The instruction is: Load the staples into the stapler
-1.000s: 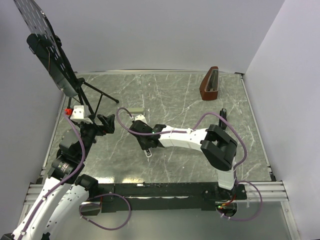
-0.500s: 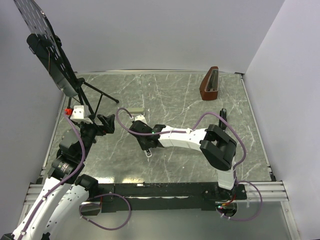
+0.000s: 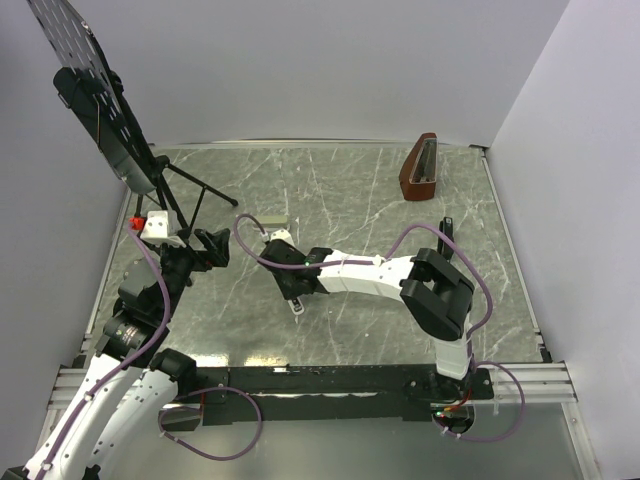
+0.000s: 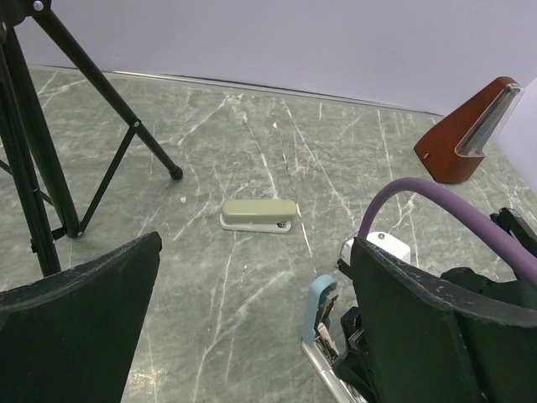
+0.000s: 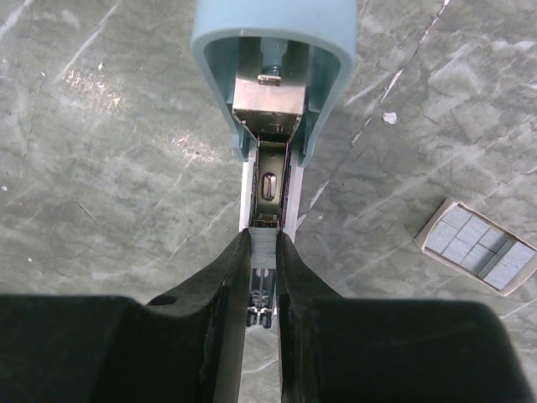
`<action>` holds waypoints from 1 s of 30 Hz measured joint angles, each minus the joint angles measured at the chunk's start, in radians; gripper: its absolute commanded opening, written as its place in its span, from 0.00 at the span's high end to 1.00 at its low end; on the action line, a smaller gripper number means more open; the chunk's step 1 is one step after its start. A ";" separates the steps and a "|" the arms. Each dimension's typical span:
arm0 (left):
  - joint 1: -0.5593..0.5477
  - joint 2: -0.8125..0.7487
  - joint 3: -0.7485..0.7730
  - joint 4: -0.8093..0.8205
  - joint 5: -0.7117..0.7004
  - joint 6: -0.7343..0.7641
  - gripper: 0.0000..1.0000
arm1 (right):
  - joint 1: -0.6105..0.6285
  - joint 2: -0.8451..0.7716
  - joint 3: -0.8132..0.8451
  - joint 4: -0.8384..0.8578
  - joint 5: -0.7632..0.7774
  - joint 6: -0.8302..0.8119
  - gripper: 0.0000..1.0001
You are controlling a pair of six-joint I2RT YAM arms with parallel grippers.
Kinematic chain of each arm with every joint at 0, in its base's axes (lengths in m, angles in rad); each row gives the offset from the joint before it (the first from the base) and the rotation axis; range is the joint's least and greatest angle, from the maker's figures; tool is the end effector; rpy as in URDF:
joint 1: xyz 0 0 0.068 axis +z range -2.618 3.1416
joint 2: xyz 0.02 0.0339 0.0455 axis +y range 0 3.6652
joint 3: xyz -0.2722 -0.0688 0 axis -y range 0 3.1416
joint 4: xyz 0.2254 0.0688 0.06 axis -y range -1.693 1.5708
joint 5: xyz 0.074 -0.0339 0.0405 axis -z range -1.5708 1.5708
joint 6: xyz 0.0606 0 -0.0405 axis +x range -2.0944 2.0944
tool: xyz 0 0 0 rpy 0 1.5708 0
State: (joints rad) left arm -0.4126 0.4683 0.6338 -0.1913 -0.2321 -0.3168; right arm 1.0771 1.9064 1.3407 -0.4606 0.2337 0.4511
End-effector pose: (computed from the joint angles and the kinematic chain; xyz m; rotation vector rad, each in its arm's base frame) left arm 0.1178 -0.0363 0.3292 -0.1049 1.6056 -0.3816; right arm 0.2024 0.3464 0.1866 -0.7132 2.4781 0.2794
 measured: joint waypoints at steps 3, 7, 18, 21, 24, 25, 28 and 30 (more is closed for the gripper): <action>0.000 0.000 0.000 0.000 0.000 0.000 0.01 | -0.002 0.000 -0.001 0.000 -0.006 0.002 0.84; 0.000 0.000 0.000 0.000 0.000 0.000 0.01 | -0.009 -0.003 -0.007 0.005 -0.014 0.005 0.84; 0.000 0.000 0.000 0.000 0.000 0.000 0.00 | -0.019 -0.019 -0.036 0.041 -0.059 -0.025 0.83; 0.000 0.000 0.000 0.000 0.000 0.000 0.01 | -0.021 -0.020 -0.036 0.041 -0.065 -0.032 0.83; 0.000 0.000 0.000 0.000 0.000 0.000 0.01 | -0.021 -0.021 -0.036 0.041 -0.068 -0.042 0.82; 0.001 0.000 0.000 0.000 0.000 0.000 0.00 | -0.021 -0.021 -0.036 0.041 -0.069 -0.045 0.82; 0.002 0.000 0.000 0.000 0.000 0.000 0.01 | -0.021 -0.022 -0.036 0.040 -0.073 -0.055 0.81; 0.002 0.001 0.000 0.000 0.000 0.000 0.01 | -0.021 -0.022 -0.036 0.039 -0.078 -0.059 0.81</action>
State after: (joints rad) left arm -0.4107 0.4690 0.6338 -0.1913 -0.2317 -0.3164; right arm 1.0557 1.8843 1.3048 -0.4213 0.1558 0.3923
